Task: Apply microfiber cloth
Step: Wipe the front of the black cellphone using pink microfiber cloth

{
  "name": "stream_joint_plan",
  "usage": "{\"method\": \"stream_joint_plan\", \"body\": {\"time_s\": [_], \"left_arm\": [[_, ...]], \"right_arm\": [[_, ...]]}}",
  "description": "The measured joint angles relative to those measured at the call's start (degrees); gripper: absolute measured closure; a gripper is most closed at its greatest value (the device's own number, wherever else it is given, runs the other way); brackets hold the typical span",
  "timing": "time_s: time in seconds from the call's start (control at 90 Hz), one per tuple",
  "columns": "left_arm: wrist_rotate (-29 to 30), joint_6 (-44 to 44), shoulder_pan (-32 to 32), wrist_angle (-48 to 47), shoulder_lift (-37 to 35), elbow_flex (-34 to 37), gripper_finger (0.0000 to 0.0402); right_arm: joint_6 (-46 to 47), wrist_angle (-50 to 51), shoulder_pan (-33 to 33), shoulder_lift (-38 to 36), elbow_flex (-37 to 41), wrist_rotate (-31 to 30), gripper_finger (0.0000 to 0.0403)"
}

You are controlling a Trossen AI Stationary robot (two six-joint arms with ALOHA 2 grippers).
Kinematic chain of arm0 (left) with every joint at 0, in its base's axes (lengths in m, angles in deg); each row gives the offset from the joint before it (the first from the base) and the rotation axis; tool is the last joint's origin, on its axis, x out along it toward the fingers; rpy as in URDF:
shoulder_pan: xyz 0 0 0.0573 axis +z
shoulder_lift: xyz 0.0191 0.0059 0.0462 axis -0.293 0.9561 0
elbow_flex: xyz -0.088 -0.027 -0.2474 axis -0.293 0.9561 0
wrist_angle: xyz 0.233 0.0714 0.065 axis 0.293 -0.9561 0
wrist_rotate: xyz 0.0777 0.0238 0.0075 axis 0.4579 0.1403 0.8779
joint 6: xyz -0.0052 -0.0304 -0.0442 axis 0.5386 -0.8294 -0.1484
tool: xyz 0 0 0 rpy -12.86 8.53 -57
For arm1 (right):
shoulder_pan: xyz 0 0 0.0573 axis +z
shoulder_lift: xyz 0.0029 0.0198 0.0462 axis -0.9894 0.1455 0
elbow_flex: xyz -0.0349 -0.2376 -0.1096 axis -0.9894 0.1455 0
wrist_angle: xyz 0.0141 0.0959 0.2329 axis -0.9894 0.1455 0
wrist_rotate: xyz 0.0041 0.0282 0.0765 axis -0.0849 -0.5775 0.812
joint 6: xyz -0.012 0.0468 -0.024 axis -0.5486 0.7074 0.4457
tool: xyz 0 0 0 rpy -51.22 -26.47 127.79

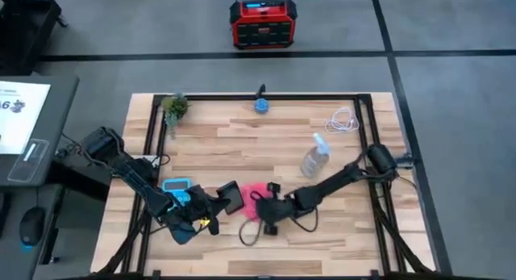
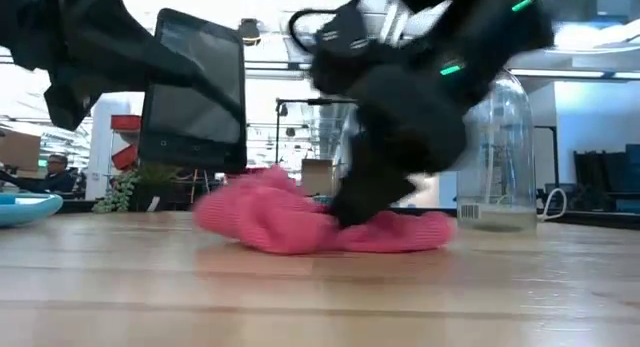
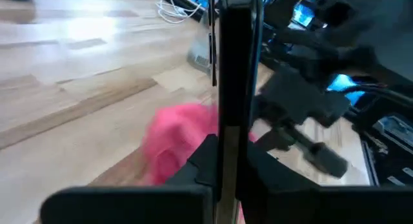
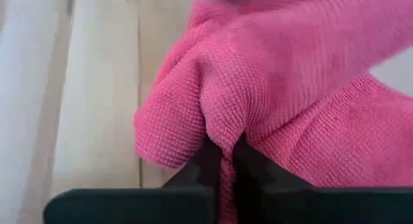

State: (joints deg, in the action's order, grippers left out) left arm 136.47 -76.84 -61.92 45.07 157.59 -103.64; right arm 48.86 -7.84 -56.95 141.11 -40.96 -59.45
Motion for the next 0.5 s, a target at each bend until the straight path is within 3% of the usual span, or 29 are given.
{"method": "stream_joint_plan", "body": {"time_s": [0.144,0.233,0.333,0.5], "left_arm": [[0.00,2.54,0.02,2.28,0.12,0.00,0.0389],[0.00,5.29,0.02,4.85,0.12,0.00,0.0389],[0.00,9.04,0.02,8.50,0.12,0.00,0.0389],[-0.33,15.56,0.02,15.17,0.12,0.00,0.0389]], "right_arm": [[2.57,4.55,5.40,-5.49,0.15,-8.00,0.0401],[1.86,2.13,8.36,-8.66,-0.05,-15.37,0.0401],[-5.21,-4.85,10.90,-9.97,-0.05,-21.83,0.0402],[-17.04,-18.01,10.22,-8.96,-0.74,-22.89,0.0402]]}}
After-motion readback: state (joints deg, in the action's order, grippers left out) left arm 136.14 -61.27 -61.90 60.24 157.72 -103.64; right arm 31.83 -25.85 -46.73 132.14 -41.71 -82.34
